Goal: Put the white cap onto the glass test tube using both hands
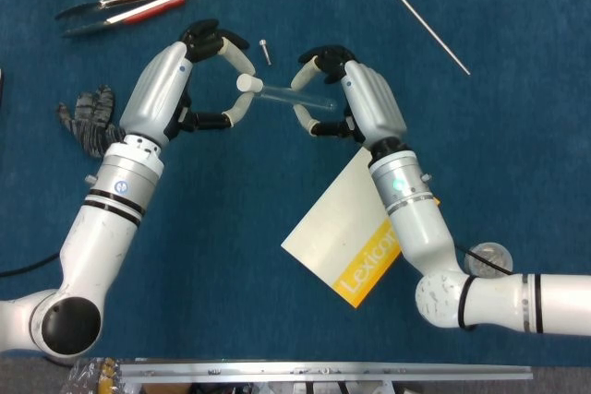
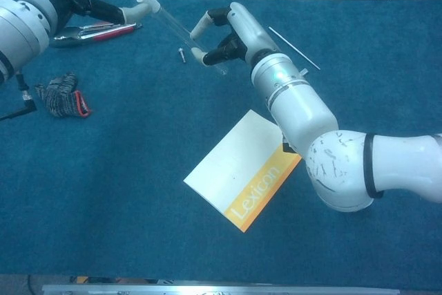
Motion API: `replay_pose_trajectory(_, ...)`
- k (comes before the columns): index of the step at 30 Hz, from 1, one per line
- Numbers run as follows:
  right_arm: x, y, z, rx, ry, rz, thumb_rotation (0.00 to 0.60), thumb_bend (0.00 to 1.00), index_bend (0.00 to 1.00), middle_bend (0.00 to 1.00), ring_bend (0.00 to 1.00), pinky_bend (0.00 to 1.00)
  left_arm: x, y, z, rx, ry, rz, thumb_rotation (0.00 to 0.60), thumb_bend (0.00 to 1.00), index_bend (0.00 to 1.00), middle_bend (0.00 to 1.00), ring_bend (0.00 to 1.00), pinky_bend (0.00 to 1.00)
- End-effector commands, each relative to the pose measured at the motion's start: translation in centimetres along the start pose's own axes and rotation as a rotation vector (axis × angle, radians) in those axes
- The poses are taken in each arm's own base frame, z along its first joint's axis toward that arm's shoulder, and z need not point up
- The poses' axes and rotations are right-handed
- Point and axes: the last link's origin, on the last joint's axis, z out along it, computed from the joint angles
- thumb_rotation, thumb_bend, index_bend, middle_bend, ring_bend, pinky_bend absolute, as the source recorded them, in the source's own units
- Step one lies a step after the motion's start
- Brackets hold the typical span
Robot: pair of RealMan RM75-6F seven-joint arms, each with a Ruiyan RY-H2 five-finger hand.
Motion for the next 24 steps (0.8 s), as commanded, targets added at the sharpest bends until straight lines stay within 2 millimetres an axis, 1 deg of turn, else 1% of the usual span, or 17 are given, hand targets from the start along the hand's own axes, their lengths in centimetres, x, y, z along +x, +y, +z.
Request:
replay_pose_trajectory(1, 0.01, 0.04, 0.02, -0.001, -0.001, 0.000, 0.600, 0.41, 0.67, 0.30, 0.15, 0.32, 0.05, 0.00, -0.02, 0.000, 0.001, 0.000, 0.596, 0.39, 0.53, 0.29, 0.09, 0.09)
replay_pose_trajectory(9, -0.10, 0.06, -0.03, -0.001, -0.004, -0.001, 0.600, 0.40, 0.67, 0.30, 0.15, 0.32, 0.10, 0.00, -0.07, 0.000, 0.001, 0.001, 0.598, 0.39, 0.53, 0.29, 0.09, 0.09)
replay_pose_trajectory(24, 0.15, -0.21, 0.04, 0.006, 0.005, 0.009, 0.600, 0.40, 0.67, 0.30, 0.15, 0.32, -0.43, -0.07, -0.03, 0.003, -0.012, -0.004, 0.597, 0.39, 0.53, 0.29, 0.09, 0.09)
